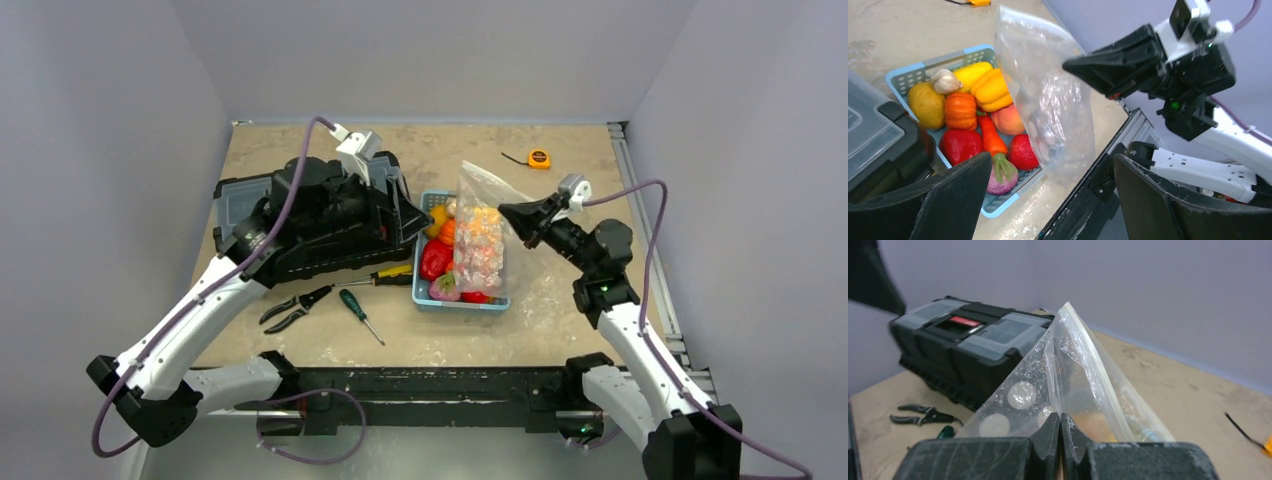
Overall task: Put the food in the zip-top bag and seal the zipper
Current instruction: Open the zipper of the food storage bag.
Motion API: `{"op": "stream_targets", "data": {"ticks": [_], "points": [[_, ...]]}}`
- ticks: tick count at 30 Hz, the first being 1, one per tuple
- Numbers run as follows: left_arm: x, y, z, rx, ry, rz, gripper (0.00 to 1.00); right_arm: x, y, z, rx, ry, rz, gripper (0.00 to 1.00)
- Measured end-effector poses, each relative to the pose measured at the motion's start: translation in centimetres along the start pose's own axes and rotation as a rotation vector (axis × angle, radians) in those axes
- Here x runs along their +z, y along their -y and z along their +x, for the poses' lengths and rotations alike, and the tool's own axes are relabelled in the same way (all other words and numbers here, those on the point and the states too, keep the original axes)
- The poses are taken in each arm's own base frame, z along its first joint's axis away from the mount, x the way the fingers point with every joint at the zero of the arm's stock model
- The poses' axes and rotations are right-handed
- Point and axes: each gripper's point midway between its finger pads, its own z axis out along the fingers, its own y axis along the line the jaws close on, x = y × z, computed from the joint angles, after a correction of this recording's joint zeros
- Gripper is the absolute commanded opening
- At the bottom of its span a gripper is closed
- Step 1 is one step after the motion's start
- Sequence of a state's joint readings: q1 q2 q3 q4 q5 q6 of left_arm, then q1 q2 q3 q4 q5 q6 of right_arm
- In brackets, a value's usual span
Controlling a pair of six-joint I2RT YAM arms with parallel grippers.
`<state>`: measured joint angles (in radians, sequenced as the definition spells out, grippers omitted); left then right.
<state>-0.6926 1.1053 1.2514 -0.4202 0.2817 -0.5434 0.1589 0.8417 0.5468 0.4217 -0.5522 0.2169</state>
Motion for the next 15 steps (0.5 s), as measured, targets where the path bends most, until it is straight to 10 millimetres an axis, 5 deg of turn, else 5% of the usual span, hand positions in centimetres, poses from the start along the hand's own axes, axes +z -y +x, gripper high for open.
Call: {"op": "stream_targets", "data": {"ticks": [9,15], "points": [[-6.4,-0.3,-7.0,-0.103,0.158,-0.098,0.92,0.6,-10.3,0.2,-0.273,0.064,-0.488,0.0],[-6.8,-1.2,-6.6,-0.21,0.123,-0.105,0.9,0.0,-16.9,-0.9,-0.379,0.065,-0.729,0.0]]}}
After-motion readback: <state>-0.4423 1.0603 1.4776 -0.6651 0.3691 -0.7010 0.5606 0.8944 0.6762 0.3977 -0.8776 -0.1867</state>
